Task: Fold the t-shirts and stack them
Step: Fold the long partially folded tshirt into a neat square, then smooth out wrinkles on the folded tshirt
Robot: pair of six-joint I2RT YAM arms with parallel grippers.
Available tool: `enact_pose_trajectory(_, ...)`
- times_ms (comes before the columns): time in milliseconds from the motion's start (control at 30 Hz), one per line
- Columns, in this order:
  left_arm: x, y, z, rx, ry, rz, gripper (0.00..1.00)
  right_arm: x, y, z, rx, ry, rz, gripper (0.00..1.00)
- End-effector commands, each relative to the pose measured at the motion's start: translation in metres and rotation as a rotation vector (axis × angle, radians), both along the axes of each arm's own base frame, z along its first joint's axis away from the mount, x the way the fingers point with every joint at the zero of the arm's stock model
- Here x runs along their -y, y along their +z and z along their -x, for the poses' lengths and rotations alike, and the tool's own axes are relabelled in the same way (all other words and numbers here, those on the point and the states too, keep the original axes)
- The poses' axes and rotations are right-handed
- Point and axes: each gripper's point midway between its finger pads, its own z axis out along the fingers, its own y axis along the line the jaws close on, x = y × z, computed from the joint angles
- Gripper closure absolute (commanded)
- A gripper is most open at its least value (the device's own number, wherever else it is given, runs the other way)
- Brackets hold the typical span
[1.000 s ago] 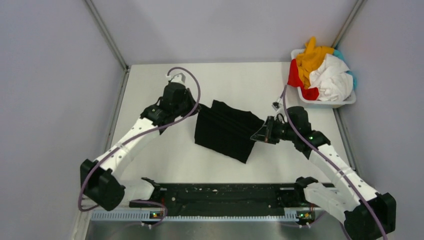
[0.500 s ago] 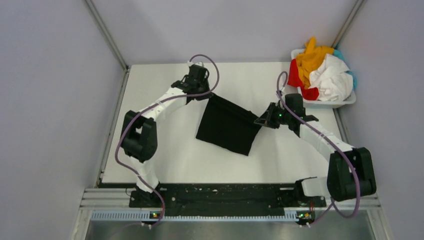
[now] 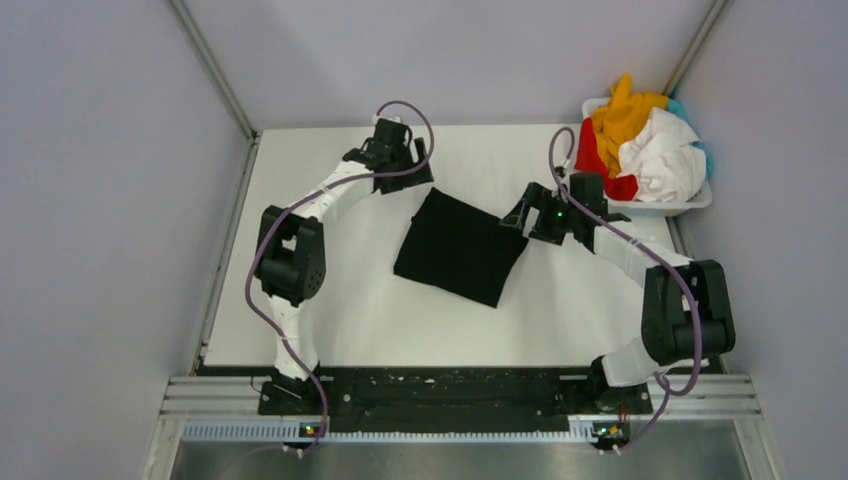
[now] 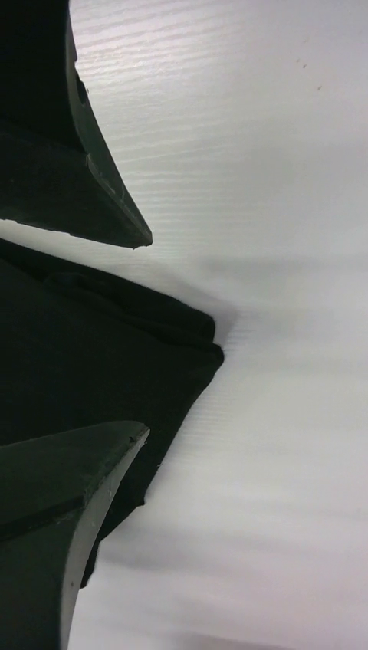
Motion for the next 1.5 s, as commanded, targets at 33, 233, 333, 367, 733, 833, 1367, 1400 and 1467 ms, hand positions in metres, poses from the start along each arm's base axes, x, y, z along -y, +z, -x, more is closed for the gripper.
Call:
enact_pose_trajectory(33,0.028,0.045,0.045,0.022,-0.153,0.15,0.11,-0.022,0.062,0.019,0.169,0.098,-0.145,0.01)
enact_pose_trajectory(233,0.053,0.027,0.092,-0.018,-0.254,0.266,0.09,-0.084,0.086,0.083,0.212,0.348,-0.361,0.01)
enact_pose_trajectory(333,0.061,0.012,0.096,-0.065,-0.273,0.293,0.09,-0.113,0.082,0.109,0.187,0.451,-0.417,0.01)
enact_pose_trajectory(367,0.062,0.005,0.097,-0.084,-0.271,0.294,0.09,-0.119,0.076,0.115,0.171,0.468,-0.423,0.01)
enact_pose_trajectory(733,0.028,-0.094,0.123,-0.302,-0.142,0.168,0.09,-0.077,-0.051,0.127,-0.092,0.272,-0.18,0.01)
enact_pose_trajectory(833,0.023,-0.098,0.129,-0.313,-0.132,0.167,0.1,-0.064,-0.07,0.135,-0.159,0.244,-0.148,0.01)
enact_pose_trajectory(1367,-0.031,-0.059,0.102,-0.175,-0.043,-0.111,0.02,-0.007,0.019,0.134,0.133,0.121,0.053,0.01)
enact_pose_trajectory(1400,-0.032,-0.065,0.099,-0.195,-0.044,-0.13,0.04,-0.006,0.021,0.136,0.138,0.119,0.055,0.01)
enact_pose_trajectory(1467,-0.028,-0.074,0.093,-0.23,-0.063,-0.147,0.1,-0.005,0.023,0.14,0.138,0.12,0.053,0.01)
